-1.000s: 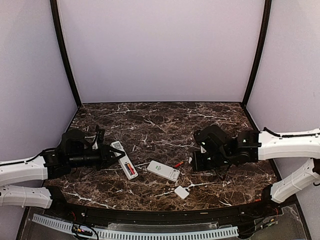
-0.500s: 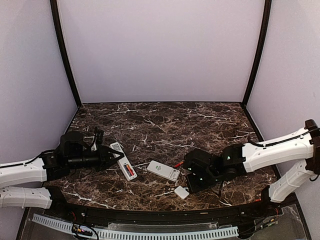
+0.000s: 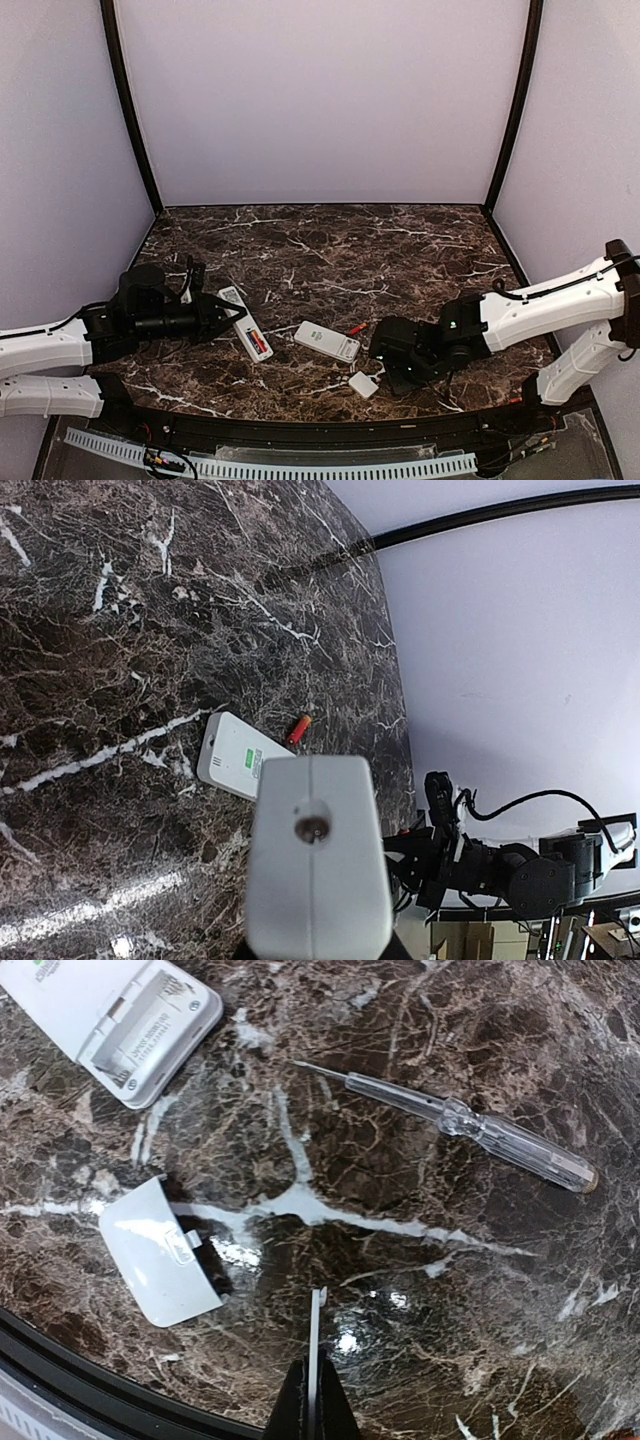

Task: Unload the batteries from the remote control
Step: Place the battery cover at the corner of the board.

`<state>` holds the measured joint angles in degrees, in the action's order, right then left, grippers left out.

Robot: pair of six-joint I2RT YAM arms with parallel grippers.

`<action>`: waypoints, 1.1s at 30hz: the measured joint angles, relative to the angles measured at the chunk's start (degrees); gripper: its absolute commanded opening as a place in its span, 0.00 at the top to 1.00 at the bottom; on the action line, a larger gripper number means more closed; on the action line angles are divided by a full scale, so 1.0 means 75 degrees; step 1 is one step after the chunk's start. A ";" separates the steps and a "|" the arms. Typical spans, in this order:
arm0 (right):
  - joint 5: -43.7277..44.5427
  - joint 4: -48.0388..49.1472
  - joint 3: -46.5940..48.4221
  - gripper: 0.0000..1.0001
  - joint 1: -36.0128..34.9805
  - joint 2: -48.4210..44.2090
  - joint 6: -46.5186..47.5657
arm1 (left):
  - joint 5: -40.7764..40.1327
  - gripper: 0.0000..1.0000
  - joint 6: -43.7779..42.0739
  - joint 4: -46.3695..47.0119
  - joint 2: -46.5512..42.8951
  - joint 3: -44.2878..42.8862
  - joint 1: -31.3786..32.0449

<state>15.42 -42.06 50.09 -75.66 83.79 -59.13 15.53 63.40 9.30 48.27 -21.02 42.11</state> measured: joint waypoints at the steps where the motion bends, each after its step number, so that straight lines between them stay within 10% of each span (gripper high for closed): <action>1: 0.0020 -0.0061 0.0003 1.00 -0.0003 0.0026 -0.0032 | 0.0000 1.00 0.0006 0.0000 -0.0015 0.0012 0.0000; 12: 0.0184 -0.0382 0.0358 0.96 -0.0009 0.1099 -0.0379 | 0.0006 1.00 0.0035 0.0000 -0.0017 0.0067 0.0000; 33: 0.0108 -0.0306 0.0510 0.53 -0.0015 0.1035 -0.0516 | 0.0003 1.00 0.0035 0.0000 -0.0017 0.0067 -0.0003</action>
<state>16.23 -44.36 53.91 -75.77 91.55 -63.00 15.55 63.66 9.30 48.14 -20.51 42.09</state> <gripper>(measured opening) 0.410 0.197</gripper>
